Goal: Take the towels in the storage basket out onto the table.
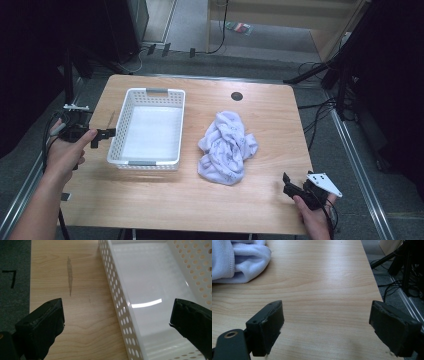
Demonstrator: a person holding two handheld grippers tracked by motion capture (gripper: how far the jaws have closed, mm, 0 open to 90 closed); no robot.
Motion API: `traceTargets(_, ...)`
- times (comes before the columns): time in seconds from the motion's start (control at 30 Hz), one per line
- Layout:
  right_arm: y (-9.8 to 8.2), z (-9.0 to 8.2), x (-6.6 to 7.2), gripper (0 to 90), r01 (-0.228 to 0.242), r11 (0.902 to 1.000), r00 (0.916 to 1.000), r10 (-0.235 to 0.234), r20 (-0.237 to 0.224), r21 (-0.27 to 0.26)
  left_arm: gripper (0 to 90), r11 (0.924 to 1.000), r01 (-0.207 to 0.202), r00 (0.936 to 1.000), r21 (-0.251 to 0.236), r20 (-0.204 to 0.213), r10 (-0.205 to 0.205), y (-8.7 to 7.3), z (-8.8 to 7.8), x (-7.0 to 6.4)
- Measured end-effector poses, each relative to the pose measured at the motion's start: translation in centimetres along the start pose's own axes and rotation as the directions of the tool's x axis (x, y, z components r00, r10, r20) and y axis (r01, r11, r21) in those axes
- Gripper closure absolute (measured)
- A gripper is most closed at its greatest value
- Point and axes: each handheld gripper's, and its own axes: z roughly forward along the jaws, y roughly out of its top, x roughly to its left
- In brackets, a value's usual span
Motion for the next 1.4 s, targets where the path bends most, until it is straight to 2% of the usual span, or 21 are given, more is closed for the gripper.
traceTargets(0.1, 0.0, 0.0, 0.0, 12.5, 0.000, 1.0000, 1.0000, 0.000, 0.000, 0.001, 0.0, 0.9996, 0.023, 0.9997, -0.013, 0.001, -0.023, -1.0, -0.2, 1.0)
traceTargets(0.17, 0.0, 0.0, 0.0, 12.5, 0.000, 1.0000, 1.0000, 0.000, 0.000, 0.001, 0.0, 0.9996, 0.027, 0.9996, -0.012, 0.003, -0.027, -1.2, -0.3, 1.2)
traceTargets(0.3, 0.0, 0.0, 0.0, 12.5, 0.002, 1.0000, 1.0000, -0.002, 0.001, 0.002, 0.0, 0.9982, 0.044, 0.9990, -0.041, 0.003, -0.044, -2.6, -0.7, 1.9)
traceTargets(0.47, 0.0, 0.0, 0.0, 12.5, 0.002, 1.0000, 1.0000, -0.002, 0.001, 0.003, 0.0, 0.9972, 0.030, 0.9995, -0.069, -0.006, -0.031, -4.1, -0.6, 2.0)
traceTargets(0.5, 0.0, 0.0, 0.0, 12.5, 0.003, 1.0000, 1.0000, -0.003, 0.002, 0.004, 0.0, 0.9956, 0.038, 0.9993, -0.086, -0.004, -0.038, -4.7, -0.7, 2.2)
traceTargets(0.63, 0.0, 0.0, 0.0, 12.5, 0.001, 1.0000, 1.0000, -0.001, 0.002, 0.004, 0.0, 0.9918, 0.058, 0.9983, -0.114, -0.002, -0.059, -5.6, -0.9, 2.4)
traceTargets(0.7, 0.0, 0.0, 0.0, 12.5, 0.000, 1.0000, 1.0000, 0.000, 0.002, 0.004, 0.0, 0.9914, 0.050, 0.9986, -0.121, -0.010, -0.051, -6.3, -0.9, 2.4)
traceTargets(0.8, 0.0, 0.0, 0.0, 12.5, 0.003, 1.0000, 1.0000, -0.003, 0.002, 0.004, 0.0, 0.9881, 0.058, 0.9982, -0.142, -0.004, -0.059, -7.4, -1.0, 2.4)
traceTargets(0.87, 0.0, 0.0, 0.0, 12.5, 0.002, 1.0000, 1.0000, -0.002, 0.002, 0.005, 0.1, 0.9843, 0.056, 0.9981, -0.167, -0.015, -0.060, -8.1, -0.8, 2.5)
traceTargets(1.03, 0.0, 0.0, 0.0, 12.5, 0.002, 1.0000, 1.0000, -0.002, 0.003, 0.004, 0.4, 0.9720, 0.088, 0.9959, -0.218, -0.001, -0.091, -10.3, -0.5, 3.2)
traceTargets(1.33, 0.0, 0.0, 0.0, 12.6, 0.003, 1.0000, 1.0000, -0.003, 0.004, 0.004, 0.4, 0.9662, 0.091, 0.9955, -0.241, -0.006, -0.095, -12.3, -0.4, 3.4)
traceTargets(1.4, 0.0, 0.0, 0.0, 12.5, 0.003, 1.0000, 1.0000, -0.003, 0.003, 0.004, 0.4, 0.9660, 0.078, 0.9963, -0.247, -0.015, -0.084, -12.8, -0.4, 3.3)
